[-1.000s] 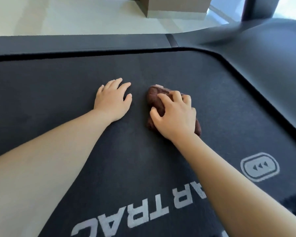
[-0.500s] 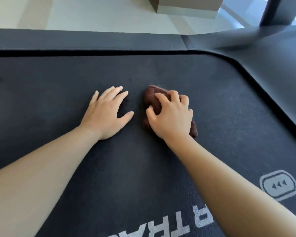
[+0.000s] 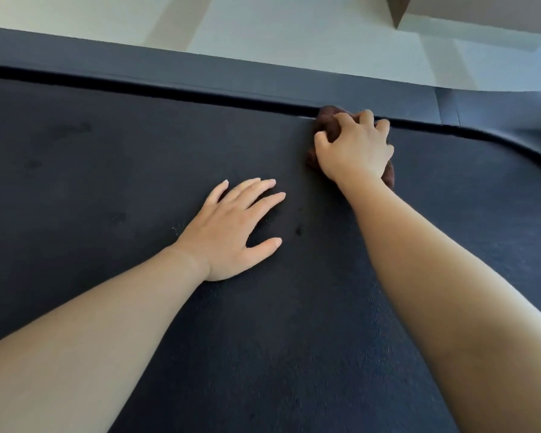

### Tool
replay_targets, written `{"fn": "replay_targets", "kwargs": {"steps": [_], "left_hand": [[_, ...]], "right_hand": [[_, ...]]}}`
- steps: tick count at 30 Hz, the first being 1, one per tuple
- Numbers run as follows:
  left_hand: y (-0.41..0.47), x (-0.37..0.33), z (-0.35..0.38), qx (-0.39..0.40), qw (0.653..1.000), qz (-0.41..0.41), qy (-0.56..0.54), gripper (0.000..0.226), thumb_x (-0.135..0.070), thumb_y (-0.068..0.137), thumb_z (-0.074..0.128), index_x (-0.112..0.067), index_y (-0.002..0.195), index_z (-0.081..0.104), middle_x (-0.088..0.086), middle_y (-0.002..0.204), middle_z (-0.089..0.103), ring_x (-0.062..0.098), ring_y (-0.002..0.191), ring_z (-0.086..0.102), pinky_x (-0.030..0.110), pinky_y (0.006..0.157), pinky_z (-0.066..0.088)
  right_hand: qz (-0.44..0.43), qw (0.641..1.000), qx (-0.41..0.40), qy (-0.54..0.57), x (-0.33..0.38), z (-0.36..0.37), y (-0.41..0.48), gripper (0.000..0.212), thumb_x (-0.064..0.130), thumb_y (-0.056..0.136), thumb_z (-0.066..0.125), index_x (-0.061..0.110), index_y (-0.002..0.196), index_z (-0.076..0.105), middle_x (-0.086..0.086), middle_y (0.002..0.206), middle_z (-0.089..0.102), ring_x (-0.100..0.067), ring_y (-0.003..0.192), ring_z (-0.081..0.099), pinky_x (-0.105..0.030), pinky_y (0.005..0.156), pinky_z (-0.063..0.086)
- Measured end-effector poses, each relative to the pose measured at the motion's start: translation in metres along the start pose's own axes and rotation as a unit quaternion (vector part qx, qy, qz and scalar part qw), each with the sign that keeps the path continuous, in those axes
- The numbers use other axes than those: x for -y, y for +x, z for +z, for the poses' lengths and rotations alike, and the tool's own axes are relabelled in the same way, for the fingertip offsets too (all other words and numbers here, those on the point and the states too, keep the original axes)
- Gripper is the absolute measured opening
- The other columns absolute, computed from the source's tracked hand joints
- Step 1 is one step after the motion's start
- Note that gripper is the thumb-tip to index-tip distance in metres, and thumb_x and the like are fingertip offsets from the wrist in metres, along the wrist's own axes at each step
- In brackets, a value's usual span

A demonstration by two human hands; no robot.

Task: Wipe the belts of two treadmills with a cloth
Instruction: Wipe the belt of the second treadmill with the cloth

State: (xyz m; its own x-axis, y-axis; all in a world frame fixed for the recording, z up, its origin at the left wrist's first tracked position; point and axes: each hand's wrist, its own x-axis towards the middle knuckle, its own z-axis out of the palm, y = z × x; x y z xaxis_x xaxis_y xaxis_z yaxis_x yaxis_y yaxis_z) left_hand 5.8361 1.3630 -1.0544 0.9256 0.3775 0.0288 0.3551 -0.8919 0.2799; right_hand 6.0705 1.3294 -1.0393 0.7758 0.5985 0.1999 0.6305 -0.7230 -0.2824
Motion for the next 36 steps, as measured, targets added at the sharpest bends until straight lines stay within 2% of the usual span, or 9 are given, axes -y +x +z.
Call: {"fn": "replay_targets", "kwargs": {"steps": [4,9,14,18,27,30,36], "left_hand": [[0.000,-0.001,-0.002,0.007,1.000,0.000,0.005,0.067,-0.059,0.087,0.032,-0.032,0.147,0.018,-0.013,0.156,0.008,0.007,0.144,0.000,0.039,0.117,-0.003],[0.001,0.002,0.002,-0.009,1.000,0.007,-0.002,0.067,-0.059,0.086,0.034,-0.031,0.146,0.023,-0.011,0.155,0.013,0.007,0.143,0.003,0.042,0.116,-0.001],[0.002,0.001,0.003,-0.031,0.999,0.009,0.005,0.064,-0.055,0.088,0.038,-0.026,0.145,0.029,-0.007,0.155,0.020,0.012,0.143,0.013,0.044,0.117,0.007],[-0.015,0.005,0.000,-0.074,0.997,-0.014,-0.029,0.051,-0.038,0.094,0.042,-0.019,0.142,0.037,0.000,0.152,0.030,0.018,0.141,0.023,0.041,0.115,0.016],[-0.097,0.054,-0.020,-0.028,0.999,0.031,-0.011,0.049,-0.036,0.096,0.039,-0.023,0.144,0.035,0.002,0.154,0.026,0.021,0.143,0.019,0.040,0.115,0.016],[-0.099,0.059,-0.022,-0.039,0.999,0.029,-0.020,0.050,-0.035,0.096,0.040,-0.020,0.144,0.036,0.002,0.153,0.027,0.020,0.142,0.021,0.037,0.114,0.017],[-0.073,0.064,-0.013,-0.057,0.998,-0.026,-0.010,0.052,-0.040,0.096,0.036,-0.023,0.145,0.031,-0.002,0.154,0.024,0.016,0.143,0.017,0.042,0.115,0.011]], "right_hand": [[-0.027,0.999,0.023,-0.006,-0.005,-0.004,0.004,0.049,0.053,0.081,0.039,0.028,0.121,0.055,-0.006,0.129,0.044,-0.033,0.120,0.033,-0.049,0.088,0.036],[-0.036,0.999,0.012,-0.019,-0.011,-0.012,-0.042,0.045,0.052,0.082,0.040,0.029,0.117,0.056,-0.004,0.125,0.046,-0.030,0.116,0.034,-0.043,0.080,0.035],[-0.028,0.999,-0.013,-0.030,-0.007,-0.026,-0.127,0.043,0.052,0.084,0.041,0.032,0.119,0.055,-0.003,0.126,0.046,-0.030,0.115,0.036,-0.044,0.082,0.039],[-0.028,0.999,-0.027,-0.025,0.005,-0.036,-0.208,0.041,0.052,0.084,0.043,0.032,0.117,0.057,0.000,0.125,0.048,-0.029,0.115,0.036,-0.043,0.080,0.039],[-0.092,0.995,-0.030,-0.021,0.051,-0.053,-0.364,0.044,0.055,0.081,0.045,0.038,0.120,0.055,0.005,0.126,0.051,-0.025,0.114,0.040,-0.045,0.078,0.046],[-0.097,0.995,-0.028,-0.011,0.059,-0.050,-0.353,0.045,0.055,0.080,0.045,0.037,0.119,0.059,0.005,0.125,0.053,-0.025,0.115,0.041,-0.044,0.079,0.046],[-0.007,1.000,-0.021,-0.021,0.073,-0.026,-0.249,0.043,0.054,0.084,0.042,0.037,0.120,0.056,0.004,0.130,0.047,-0.027,0.119,0.035,-0.046,0.086,0.038]]}}
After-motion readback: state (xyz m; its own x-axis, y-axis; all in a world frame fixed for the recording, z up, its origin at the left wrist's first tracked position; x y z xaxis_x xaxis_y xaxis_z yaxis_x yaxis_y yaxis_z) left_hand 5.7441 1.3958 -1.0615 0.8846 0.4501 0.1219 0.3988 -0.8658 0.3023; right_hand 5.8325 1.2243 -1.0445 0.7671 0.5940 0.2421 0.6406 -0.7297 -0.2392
